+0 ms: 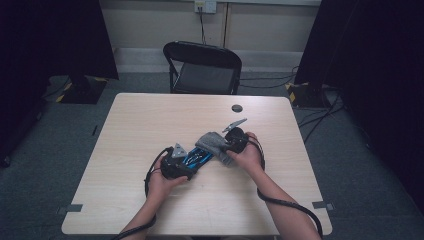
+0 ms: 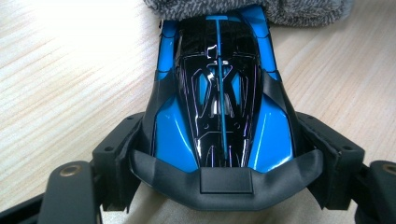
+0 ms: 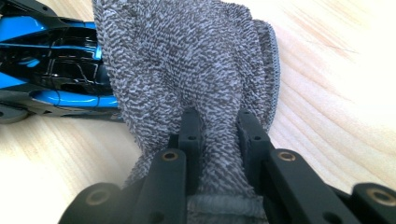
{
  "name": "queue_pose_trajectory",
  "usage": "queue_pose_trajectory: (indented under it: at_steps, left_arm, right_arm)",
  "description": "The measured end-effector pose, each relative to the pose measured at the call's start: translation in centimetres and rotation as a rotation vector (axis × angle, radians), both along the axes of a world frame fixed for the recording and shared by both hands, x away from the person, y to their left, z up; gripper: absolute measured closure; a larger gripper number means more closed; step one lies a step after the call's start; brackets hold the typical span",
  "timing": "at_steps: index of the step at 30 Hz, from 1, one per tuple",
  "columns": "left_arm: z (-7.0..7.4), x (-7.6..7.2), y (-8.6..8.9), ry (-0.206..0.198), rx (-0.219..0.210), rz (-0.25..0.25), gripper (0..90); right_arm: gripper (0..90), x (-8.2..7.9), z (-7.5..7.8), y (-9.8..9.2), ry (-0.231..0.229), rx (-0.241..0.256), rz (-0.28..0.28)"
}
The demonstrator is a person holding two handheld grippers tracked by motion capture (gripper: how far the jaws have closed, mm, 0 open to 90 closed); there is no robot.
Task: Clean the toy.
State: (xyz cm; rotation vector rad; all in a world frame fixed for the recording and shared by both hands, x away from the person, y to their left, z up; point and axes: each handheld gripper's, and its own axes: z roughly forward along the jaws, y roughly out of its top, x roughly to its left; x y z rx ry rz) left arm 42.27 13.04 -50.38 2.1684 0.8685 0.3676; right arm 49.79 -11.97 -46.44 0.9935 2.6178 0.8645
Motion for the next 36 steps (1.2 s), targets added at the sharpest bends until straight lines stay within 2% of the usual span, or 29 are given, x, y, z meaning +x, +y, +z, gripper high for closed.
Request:
queue_pose_trajectory:
  at_steps: [19, 36]
  left_arm:
    - [0.0, 0.0, 0.0, 0.0, 0.0, -0.001, 24.2]
    - [0.0, 0.0, 0.0, 0.0, 0.0, 0.0, 24.2]
  right_arm:
    - [74.7, 0.6, -0.4, -0.9, -0.002, -0.025, -0.028]
    - [74.7, 1.3, 0.0, -2.9, -0.029, -0.026, -0.102]
